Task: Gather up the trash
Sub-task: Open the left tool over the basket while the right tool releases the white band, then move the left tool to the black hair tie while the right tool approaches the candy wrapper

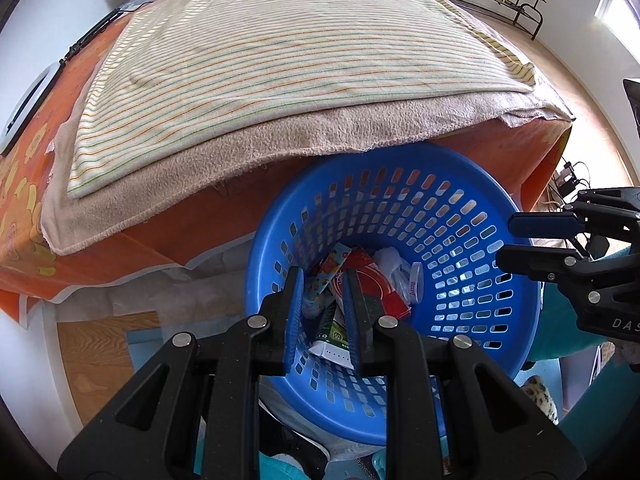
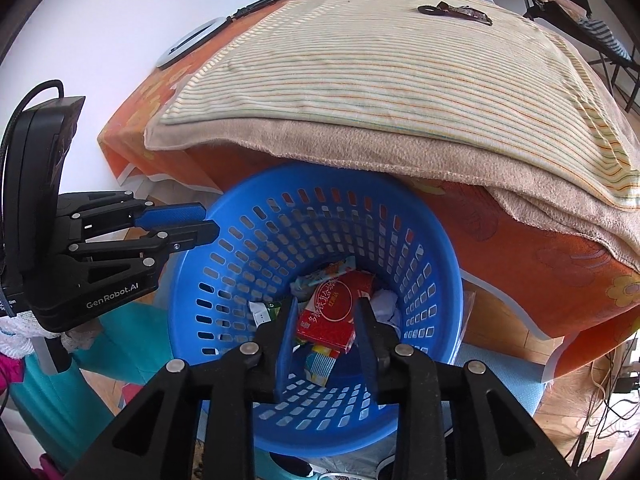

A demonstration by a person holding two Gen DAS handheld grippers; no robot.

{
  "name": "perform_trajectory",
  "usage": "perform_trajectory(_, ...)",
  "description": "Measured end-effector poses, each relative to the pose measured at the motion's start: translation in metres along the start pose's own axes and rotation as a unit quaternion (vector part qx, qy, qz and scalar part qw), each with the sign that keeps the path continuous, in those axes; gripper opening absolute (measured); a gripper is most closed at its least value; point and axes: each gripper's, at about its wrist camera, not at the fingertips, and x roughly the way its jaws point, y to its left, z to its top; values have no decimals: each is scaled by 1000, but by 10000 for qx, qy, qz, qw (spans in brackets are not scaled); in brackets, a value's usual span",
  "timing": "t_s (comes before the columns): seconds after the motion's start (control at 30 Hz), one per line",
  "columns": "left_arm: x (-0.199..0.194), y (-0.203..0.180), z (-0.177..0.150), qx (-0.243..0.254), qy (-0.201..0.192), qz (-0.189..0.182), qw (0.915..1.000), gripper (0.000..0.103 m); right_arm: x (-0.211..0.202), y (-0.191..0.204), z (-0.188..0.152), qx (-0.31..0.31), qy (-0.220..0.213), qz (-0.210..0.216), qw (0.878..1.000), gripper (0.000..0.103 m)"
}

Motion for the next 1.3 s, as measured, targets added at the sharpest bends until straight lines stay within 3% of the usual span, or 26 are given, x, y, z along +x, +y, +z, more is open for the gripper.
perform_trajectory(0.07,0,1,0,-45,-2,-3,10000,28,0,0,0,-12,-6,-52,10000,42)
perform_trajectory(0.13,-1,3,0,-93,-53,5,9999,47,-2,0,0,-22,-25,-109,9999,58)
perform_trajectory(0.33,-2,7,1,-201,-79,48,9998,61,-4,0,1,-44,-54,-296,9995,76)
perform_trajectory(0.5,-2,10,2,-253,-60,50,9997,67,-6,-3,1,-10,-97,-446,9990,83)
perform_trajectory(1.3,-16,24,23,-616,-229,-228,9976,67,-43,-14,29,178,-680,-747,9947,97)
